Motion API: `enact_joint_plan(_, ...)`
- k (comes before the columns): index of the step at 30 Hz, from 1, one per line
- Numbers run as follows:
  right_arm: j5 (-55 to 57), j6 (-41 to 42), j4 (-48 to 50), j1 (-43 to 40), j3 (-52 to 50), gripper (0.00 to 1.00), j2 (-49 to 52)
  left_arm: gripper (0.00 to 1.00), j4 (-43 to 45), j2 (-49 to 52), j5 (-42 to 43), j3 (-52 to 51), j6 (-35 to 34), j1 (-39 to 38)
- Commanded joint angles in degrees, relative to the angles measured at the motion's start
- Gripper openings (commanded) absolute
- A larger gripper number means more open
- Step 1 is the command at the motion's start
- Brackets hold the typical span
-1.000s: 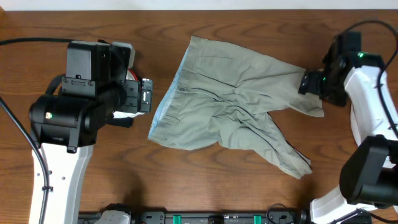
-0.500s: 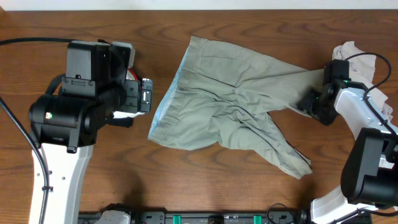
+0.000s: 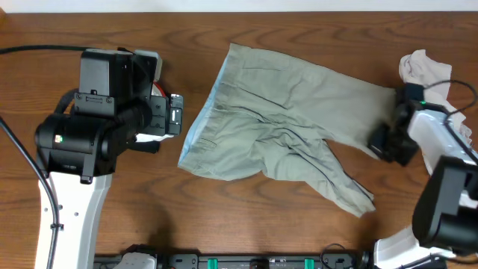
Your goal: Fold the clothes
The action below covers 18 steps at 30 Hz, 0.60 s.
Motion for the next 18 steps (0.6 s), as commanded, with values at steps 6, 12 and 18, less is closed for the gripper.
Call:
enact_joint_plan(6,6.9,-2.8,-8.8,-4.9,3.8,0.40,-11.6,0.98,1.9,0.1,-0.4,0.2,0.1,-0.1)
enact_joint_plan(12,-13.2,-14.3,-9.7,-3.9,3.7,0.47,-11.7,0.98,1.4,0.1,-0.4,0.2,-0.3,-0.1)
enact_joint_plan(18,-22.6,-23.0,-11.1,0.4,2.6,0.57,-11.7,0.98,0.2,0.9,-0.2,0.2,-0.7,-0.1)
